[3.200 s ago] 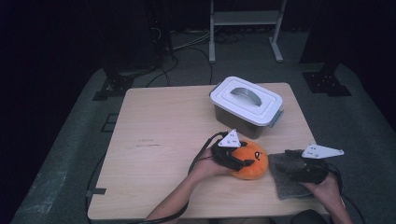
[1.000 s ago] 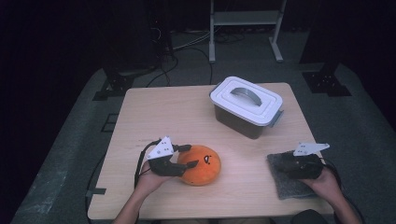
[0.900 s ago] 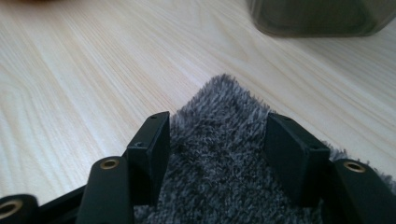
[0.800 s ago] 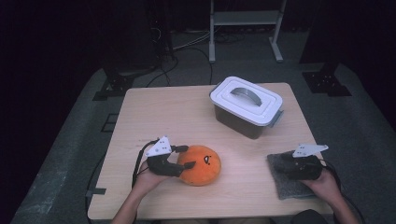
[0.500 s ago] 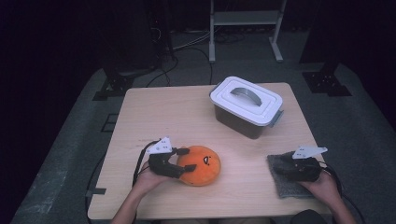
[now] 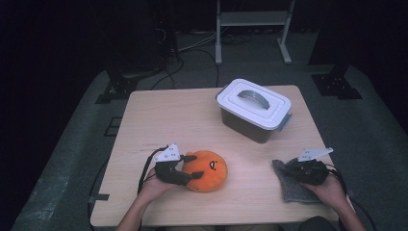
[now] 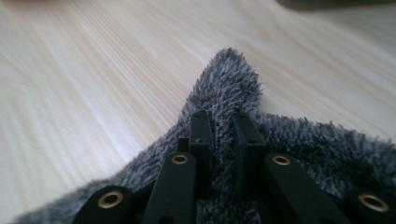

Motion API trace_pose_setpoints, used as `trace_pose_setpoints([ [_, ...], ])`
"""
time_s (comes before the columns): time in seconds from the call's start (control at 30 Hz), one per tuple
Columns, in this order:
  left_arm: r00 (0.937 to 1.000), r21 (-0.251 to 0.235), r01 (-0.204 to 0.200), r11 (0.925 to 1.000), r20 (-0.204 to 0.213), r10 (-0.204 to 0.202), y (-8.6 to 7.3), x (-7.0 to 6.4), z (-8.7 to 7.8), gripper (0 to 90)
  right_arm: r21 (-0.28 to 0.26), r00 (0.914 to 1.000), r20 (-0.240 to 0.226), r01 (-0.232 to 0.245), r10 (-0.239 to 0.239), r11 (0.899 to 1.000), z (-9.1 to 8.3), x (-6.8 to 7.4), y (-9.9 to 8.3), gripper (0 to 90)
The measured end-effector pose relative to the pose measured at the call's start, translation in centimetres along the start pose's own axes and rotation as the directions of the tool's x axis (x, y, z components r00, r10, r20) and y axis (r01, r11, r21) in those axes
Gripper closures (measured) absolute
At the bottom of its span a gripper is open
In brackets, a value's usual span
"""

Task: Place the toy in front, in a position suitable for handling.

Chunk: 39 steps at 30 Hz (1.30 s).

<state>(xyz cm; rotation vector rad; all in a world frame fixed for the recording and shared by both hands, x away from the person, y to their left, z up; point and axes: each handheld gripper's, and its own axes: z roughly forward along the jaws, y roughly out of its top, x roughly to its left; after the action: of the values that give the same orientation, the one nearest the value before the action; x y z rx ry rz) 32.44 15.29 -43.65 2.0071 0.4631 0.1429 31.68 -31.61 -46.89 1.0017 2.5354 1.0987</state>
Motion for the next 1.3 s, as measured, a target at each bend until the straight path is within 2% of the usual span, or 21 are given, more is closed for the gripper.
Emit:
trace_pose_setpoints([
  [0.03,1.0,-0.004,0.0,1.0,-0.002,0.0,0.0,-0.1,0.1,35.8,-0.023,0.9999,-0.014,-0.002,0.001,1.0,-0.1,0.2,0.3,79.3],
  [0.17,0.9999,-0.005,0.009,0.9999,-0.012,-0.009,0.2,-0.4,0.4,37.6,-0.125,0.9961,-0.072,0.042,-0.051,0.991,-1.1,1.7,2.5,79.2],
  [0.23,0.9998,-0.004,0.012,0.9999,-0.016,-0.012,0.2,-0.5,0.5,37.5,-0.19,0.9894,-0.111,0.07,-0.093,0.979,-1.4,3.0,4.3,79.1],
  [0.27,0.9997,-0.007,0.013,0.9999,-0.019,-0.013,0.2,-0.5,0.5,37.5,-0.205,0.9869,-0.119,0.084,-0.109,0.975,-1.5,3.5,4.9,79.0],
  [0.37,0.9997,-0.006,0.007,1.0,-0.025,-0.008,0.3,-0.8,0.6,37.3,-0.279,0.9693,-0.166,0.13,-0.181,0.951,-1.1,5.9,7.5,78.9],
  [0.47,0.9997,-0.007,0.004,1.0,-0.026,-0.004,0.3,-0.9,0.7,37.2,-0.333,0.9452,-0.216,0.164,-0.244,0.929,0.2,8.4,9.8,78.8],
  [0.53,0.9997,-0.004,-0.004,1.0,-0.025,0.003,0.3,-0.9,0.7,37.0,-0.349,0.9265,-0.244,0.191,-0.286,0.918,1.7,10.0,11.2,78.7],
  [0.6,0.9997,-0.003,-0.007,1.0,-0.025,0.007,0.3,-0.9,0.7,36.7,-0.345,0.9131,-0.263,0.213,-0.312,0.914,3.3,11.2,12.2,78.7],
  [0.63,0.9996,-0.003,-0.008,1.0,-0.026,0.007,0.3,-1.0,0.7,36.6,-0.338,0.9089,-0.263,0.227,-0.323,0.913,3.8,11.6,12.4,78.7],
  [0.73,0.9997,-0.001,-0.007,1.0,-0.022,0.007,0.3,-0.8,0.6,35.9,-0.295,0.9022,-0.271,0.254,-0.336,0.921,5.6,12.4,12.6,78.5],
  [0.8,0.9999,0.001,-0.007,1.0,-0.014,0.007,0.2,-0.7,0.5,35.6,-0.288,0.9025,-0.262,0.265,-0.342,0.92,5.9,12.5,12.2,78.4],
  [0.87,0.9999,-0.001,-0.005,1.0,-0.014,0.005,0.2,-0.7,0.5,35.3,-0.281,0.9088,-0.251,0.261,-0.333,0.923,5.7,12.2,11.7,78.4],
  [0.93,0.9999,0.001,-0.008,1.0,-0.013,0.008,0.2,-0.7,0.5,34.9,-0.27,0.9177,-0.239,0.251,-0.317,0.93,5.5,11.6,11.1,78.3],
  [1.07,0.9998,0.005,-0.011,0.9999,-0.013,0.011,0.2,-0.7,0.4,34.4,-0.225,0.9395,-0.217,0.217,-0.265,0.95,5.6,10.2,9.6,78.3],
  [1.17,0.9999,0.005,-0.01,0.9999,-0.008,0.01,0.2,-0.7,0.3,34.5,-0.206,0.9522,-0.201,0.188,-0.23,0.96,5.6,9.4,9.3,78.3],
  [1.23,0.9999,0.003,-0.01,0.9999,0.003,0.01,0.1,-0.6,0.2,34.5,-0.251,0.9553,-0.211,0.152,-0.207,0.956,5.1,9.2,9.7,78.3],
  [1.27,0.9999,0.001,-0.009,1.0,0.007,0.009,0.1,-0.6,0.3,34.5,-0.291,0.9546,-0.222,0.13,-0.199,0.948,4.8,9.3,10.0,78.3],
  [1.3,0.9999,-0.002,-0.01,0.9999,0.009,0.01,0.1,-0.7,0.3,34.4,-0.335,0.9517,-0.234,0.113,-0.199,0.935,4.4,9.7,10.6,78.3],
])
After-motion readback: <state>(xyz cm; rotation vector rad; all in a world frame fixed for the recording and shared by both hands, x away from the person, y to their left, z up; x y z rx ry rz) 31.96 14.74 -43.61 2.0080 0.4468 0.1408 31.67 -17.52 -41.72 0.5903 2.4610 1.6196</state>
